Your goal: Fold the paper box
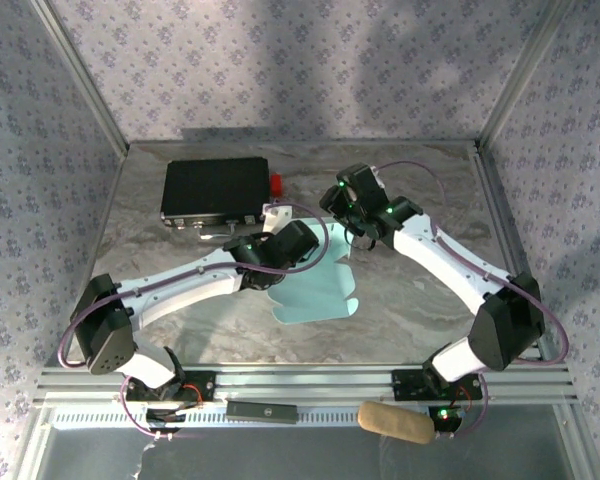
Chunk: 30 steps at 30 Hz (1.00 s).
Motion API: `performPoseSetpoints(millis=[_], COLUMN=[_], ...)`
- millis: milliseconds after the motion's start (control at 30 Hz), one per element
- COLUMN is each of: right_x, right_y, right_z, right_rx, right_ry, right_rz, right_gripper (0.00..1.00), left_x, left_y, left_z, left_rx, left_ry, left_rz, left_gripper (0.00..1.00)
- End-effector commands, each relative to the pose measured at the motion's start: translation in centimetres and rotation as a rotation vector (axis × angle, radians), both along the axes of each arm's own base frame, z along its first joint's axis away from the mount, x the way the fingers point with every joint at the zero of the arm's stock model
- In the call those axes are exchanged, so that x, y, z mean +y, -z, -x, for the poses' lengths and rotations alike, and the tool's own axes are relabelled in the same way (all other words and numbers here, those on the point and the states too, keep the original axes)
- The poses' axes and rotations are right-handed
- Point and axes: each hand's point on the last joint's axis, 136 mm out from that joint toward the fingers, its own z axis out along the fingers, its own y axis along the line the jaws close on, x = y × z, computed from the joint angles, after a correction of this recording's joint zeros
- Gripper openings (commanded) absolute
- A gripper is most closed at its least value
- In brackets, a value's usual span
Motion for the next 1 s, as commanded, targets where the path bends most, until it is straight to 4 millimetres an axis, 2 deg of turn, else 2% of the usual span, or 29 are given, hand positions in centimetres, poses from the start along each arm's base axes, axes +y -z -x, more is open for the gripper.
performPoseSetpoints(millis=[0,100,133,300,533,700,800,867,900,967], right_x=[-0.4,-0.4,-0.4,0.5,1.3,1.6,1.7,1.6,1.4,0.6], right_y=[0.8,0.8,1.7,1.8,1.0,1.8,1.9,1.6,1.5,1.1], right_z=[0.8,1.1,1.6,1.8,2.0,1.9,1.9,2.0,2.0,2.5], right_rx=[0.018,0.013,0.026,0.036,0.026,0.055,0.062,0.054,0.048,0.030], right_ry=[0.005,0.014,0.013,0.015,0.031,0.065,0.075,0.078,0.079,0.085], right_rz=[0.019,-0.016,-0.021,-0.112,-0.234,-0.344,-0.369,-0.367,-0.363,-0.328], right_gripper=[0.59,0.59,0.59,0.56,0.39,0.24,0.20,0.20,0.24,0.39], left_x=[0.2,0.0,-0.1,-0.4,-0.6,-0.7,-0.6,-0.5,-0.5,-0.3], left_y=[-1.6,-1.8,-1.8,-1.6,-1.7,-1.8,-1.8,-1.9,-1.9,-1.9], left_z=[0.0,0.1,0.1,0.1,0.3,0.4,0.5,0.5,0.6,0.6], left_rx=[-0.040,-0.046,-0.047,-0.047,-0.052,-0.054,-0.056,-0.058,-0.060,-0.061], left_ry=[-0.017,-0.013,-0.010,-0.009,-0.004,-0.002,-0.003,-0.003,-0.004,-0.006], left_rz=[0.019,0.018,0.017,0.017,0.021,0.022,0.021,0.020,0.022,0.018], left_gripper=[0.00,0.00,0.00,0.00,0.00,0.00,0.00,0.00,0.00,0.00])
